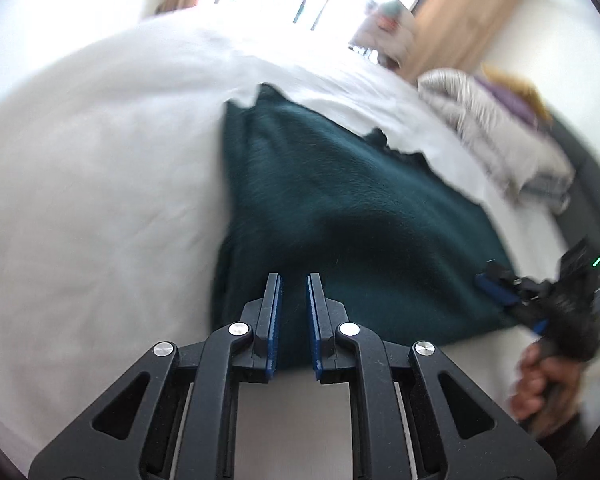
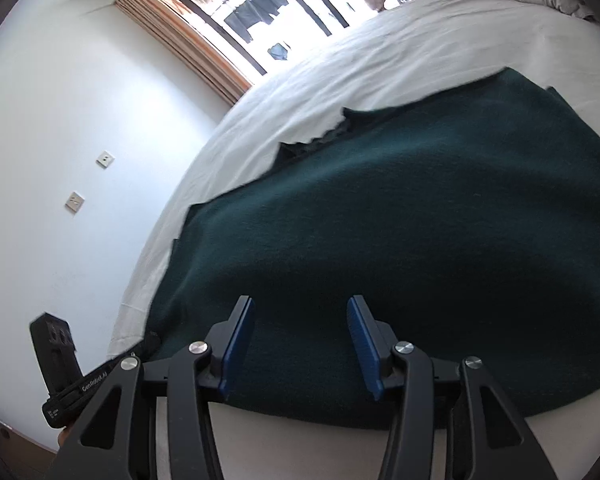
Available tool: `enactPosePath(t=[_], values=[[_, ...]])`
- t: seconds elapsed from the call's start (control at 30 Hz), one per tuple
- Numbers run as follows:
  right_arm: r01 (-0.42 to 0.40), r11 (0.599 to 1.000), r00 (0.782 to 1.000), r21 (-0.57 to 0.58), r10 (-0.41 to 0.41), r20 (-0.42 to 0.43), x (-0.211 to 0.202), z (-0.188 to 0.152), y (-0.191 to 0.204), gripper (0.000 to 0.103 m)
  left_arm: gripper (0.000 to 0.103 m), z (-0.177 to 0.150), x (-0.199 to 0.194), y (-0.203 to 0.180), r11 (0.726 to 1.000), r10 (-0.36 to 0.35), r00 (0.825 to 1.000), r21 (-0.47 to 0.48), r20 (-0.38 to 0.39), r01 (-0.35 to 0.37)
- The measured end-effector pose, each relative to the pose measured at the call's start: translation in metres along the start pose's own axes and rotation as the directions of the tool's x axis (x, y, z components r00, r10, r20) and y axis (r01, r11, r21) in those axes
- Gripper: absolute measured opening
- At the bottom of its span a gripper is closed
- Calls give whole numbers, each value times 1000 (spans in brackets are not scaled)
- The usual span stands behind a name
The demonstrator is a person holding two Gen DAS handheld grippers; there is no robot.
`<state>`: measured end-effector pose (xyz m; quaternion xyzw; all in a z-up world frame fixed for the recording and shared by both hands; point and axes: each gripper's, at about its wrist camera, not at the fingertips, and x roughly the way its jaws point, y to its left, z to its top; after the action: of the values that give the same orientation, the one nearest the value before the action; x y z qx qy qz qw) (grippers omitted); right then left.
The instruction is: Fold small clothes
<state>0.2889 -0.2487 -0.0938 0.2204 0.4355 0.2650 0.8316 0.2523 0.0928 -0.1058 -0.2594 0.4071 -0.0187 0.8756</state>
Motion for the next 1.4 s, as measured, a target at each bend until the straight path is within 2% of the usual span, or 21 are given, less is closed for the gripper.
enactPosePath(t=[0.1, 0.2, 0.27, 0.33, 0.4, 0.5, 0.53, 0.57, 0.6, 0.63, 0.7, 0.77, 0.83, 0.87, 0.93, 1.0, 1.07, 1.13, 1.2, 1.4], values=[[-31, 999, 999, -6, 31, 13, 2, -2, 9, 51, 12, -4, -9, 19, 994, -61, 998, -89, -2, 60], [-54, 999, 998, -2, 54, 12, 1, -2, 16, 51, 12, -3, -11, 37, 966, -143, 990, -220, -11, 137], [-75, 997, 997, 14, 75, 9, 0, -2, 17, 51, 12, -3, -17, 40, 945, -179, 984, -274, 15, 177], [-101, 995, 995, 15, 101, 4, 3, 0, 23, 51, 13, -3, -27, 40, 945, -198, 978, -254, 63, 208], [-119, 993, 993, 21, 119, -3, 9, 3, 30, 51, 22, -3, -29, 40, 956, -174, 983, -229, 60, 183], [-147, 989, 989, 23, 147, -20, 20, 3, 42, 51, 24, -5, -33, 48, 946, -194, 978, -250, 77, 207], [-156, 988, 987, 13, 156, -30, 24, 1, 49, 51, 27, -6, -38, 47, 950, -198, 976, -230, 88, 213], [-161, 987, 986, 6, 161, -37, 28, -1, 52, 51, 44, -6, -41, 42, 960, -199, 975, -183, 95, 214], [-166, 986, 985, 2, 166, -49, 32, -3, 54, 51, 70, -6, -44, 37, 971, -196, 975, -118, 103, 208], [-166, 986, 984, -3, 166, -64, 37, -7, 57, 51, 77, -7, -47, 33, 980, -175, 978, -71, 116, 184], [-162, 987, 984, -3, 161, -80, 43, -12, 58, 51, 78, -9, -49, 27, 988, -154, 980, -14, 123, 156], [-164, 986, 983, 6, 164, -89, 45, -17, 57, 51, 77, -8, -46, 26, 981, -192, 977, -1, 95, 193], [-160, 987, 982, 10, 161, -95, 47, -20, 57, 51, 77, -9, -40, 23, 984, -178, 981, 11, 76, 178], [-163, 987, 982, 8, 163, -96, 46, -21, 58, 51, 77, -9, -37, 24, 988, -151, 987, 4, 57, 151], [-173, 985, 981, -3, 172, -95, 47, -19, 62, 51, 72, -13, -33, 35, 986, -135, 990, -90, 37, 138], [-188, 982, 978, -11, 186, -93, 47, -16, 66, 51, 71, -16, -35, 47, 967, -170, 984, -182, 52, 177], [-194, 981, 977, -15, 192, -90, 50, -13, 68, 51, 71, -20, -39, 48, 956, -169, 984, -234, 56, 177], [-193, 981, 977, -17, 191, -90, 54, -10, 70, 51, 71, -30, -41, 49, 917, -214, 974, -330, 69, 225], [-198, 980, 977, -14, 196, -89, 57, -9, 71, 51, 71, -42, -41, 44, 883, -252, 964, -386, 87, 266], [-220, 976, 972, 11, 220, -80, 60, -5, 67, 49, 72, -54, -23, 26, 832, -288, 949, -457, 130, 315]])
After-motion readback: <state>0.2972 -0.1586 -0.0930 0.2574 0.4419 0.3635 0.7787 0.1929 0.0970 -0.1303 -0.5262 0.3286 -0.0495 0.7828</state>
